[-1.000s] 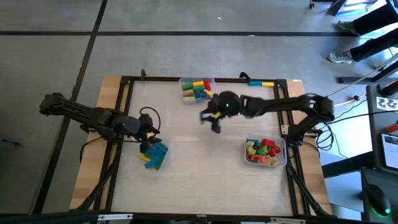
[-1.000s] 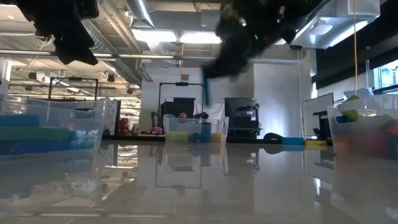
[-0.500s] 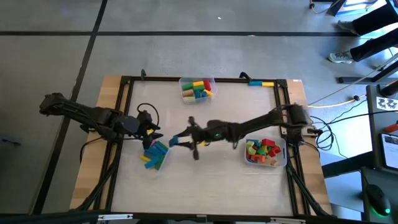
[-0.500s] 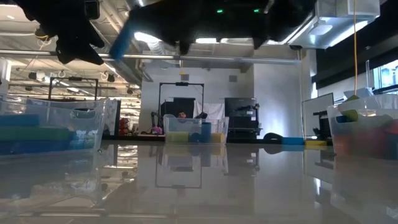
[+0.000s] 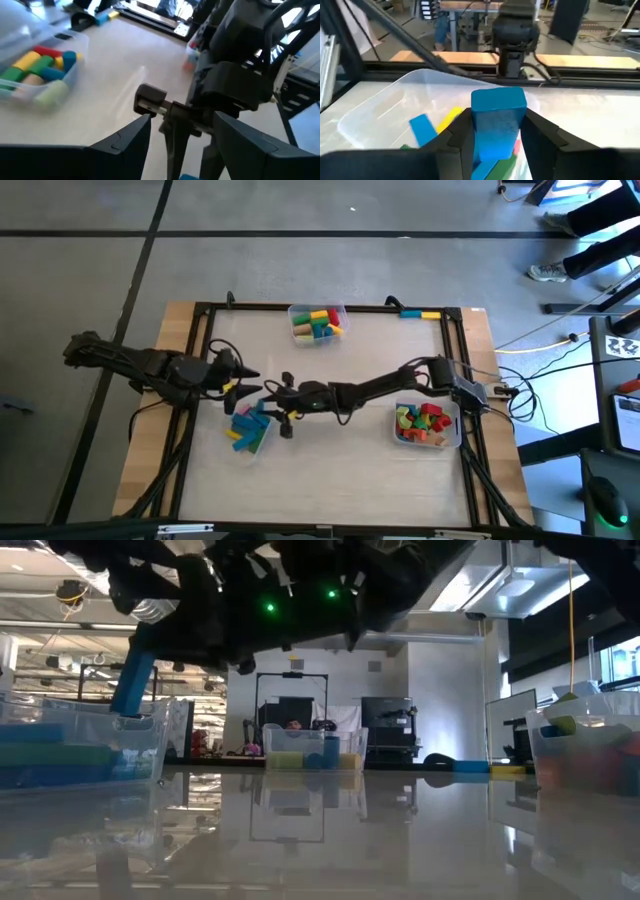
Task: Sort blocks by size
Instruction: Put the blue rectangular block into the bottom left transparent bin
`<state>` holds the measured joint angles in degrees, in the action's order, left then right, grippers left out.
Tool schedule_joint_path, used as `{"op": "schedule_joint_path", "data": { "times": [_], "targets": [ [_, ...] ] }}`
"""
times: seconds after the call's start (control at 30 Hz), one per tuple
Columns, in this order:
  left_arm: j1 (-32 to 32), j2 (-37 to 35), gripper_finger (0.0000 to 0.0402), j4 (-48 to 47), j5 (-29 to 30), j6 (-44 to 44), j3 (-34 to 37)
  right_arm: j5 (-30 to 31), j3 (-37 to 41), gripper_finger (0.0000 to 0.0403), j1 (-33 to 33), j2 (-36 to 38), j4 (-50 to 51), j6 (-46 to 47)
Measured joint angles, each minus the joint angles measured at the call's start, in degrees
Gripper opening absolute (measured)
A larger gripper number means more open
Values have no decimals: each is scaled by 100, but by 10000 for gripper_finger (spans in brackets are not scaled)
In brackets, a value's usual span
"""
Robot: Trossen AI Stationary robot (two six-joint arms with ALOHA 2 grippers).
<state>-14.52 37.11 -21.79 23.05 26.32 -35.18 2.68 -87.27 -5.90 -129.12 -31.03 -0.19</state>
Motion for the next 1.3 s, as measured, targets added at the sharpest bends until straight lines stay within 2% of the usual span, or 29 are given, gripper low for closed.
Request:
{"op": "schedule_joint_path", "data": {
  "times": [0.17,0.37,0.53,0.73,0.9,1.0,1.2,1.3],
  "targets": [
    [58,12,210,120,280,-258,4,184,-100,158,70,-29,-29,79],
    [124,12,210,206,345,-416,4,138,-102,243,69,-29,-4,265],
    [124,12,210,138,343,-436,4,226,-88,286,68,481,1109,-120],
    [124,16,210,123,343,-429,4,901,-105,283,66,1698,3138,-591],
    [124,72,210,253,372,-397,196,2116,-110,266,108,2753,4911,-602],
    [172,163,210,369,492,-373,398,2649,-102,256,244,3130,5900,-516],
    [325,265,210,595,524,-77,838,2784,-86,244,943,3651,7904,206],
    [450,281,210,636,526,70,1007,2781,169,243,1478,3782,8497,448]
  ]
}}
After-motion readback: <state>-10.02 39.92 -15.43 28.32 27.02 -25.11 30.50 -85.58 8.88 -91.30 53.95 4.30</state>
